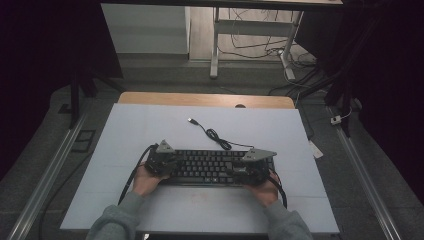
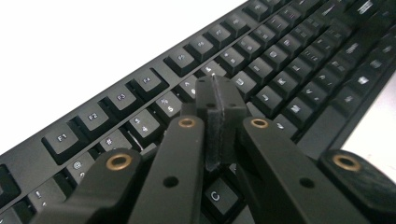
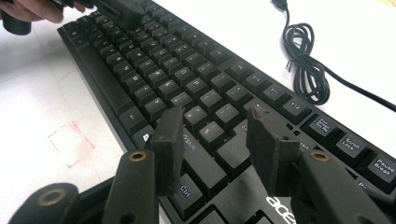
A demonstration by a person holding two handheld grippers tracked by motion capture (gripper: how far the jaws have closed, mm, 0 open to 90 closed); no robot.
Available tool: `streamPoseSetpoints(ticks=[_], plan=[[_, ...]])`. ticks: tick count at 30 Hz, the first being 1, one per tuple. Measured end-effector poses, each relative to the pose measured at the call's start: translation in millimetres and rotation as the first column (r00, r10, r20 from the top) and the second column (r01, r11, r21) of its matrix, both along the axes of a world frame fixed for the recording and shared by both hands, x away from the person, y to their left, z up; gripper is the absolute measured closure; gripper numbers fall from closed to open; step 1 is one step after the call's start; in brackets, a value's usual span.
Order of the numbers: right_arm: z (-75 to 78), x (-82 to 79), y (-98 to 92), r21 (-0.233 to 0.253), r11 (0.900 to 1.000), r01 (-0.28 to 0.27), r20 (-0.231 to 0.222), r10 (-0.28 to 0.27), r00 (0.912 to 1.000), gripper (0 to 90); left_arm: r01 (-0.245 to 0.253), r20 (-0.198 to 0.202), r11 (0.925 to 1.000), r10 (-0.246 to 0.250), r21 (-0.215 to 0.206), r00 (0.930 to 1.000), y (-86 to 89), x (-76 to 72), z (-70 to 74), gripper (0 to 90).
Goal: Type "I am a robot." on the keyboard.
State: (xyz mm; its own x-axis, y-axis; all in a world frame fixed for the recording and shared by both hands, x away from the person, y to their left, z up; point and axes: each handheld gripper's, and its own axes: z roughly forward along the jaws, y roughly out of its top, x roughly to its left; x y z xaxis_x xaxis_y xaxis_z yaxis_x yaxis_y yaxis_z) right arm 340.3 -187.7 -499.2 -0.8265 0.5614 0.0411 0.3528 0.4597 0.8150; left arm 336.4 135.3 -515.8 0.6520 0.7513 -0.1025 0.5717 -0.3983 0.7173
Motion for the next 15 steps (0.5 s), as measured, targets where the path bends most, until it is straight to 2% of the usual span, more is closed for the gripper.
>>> streamPoseSetpoints(ticks=[15], plan=[[1.3, -0.9, -1.6, -0.007, 1.0, 0.003, 0.002, -0.003, 1.0, 56.5, -0.019, -0.012, 0.9996, 0.019, 0.021, 0.9998, -3.8, 5.7, -5.6, 88.5]])
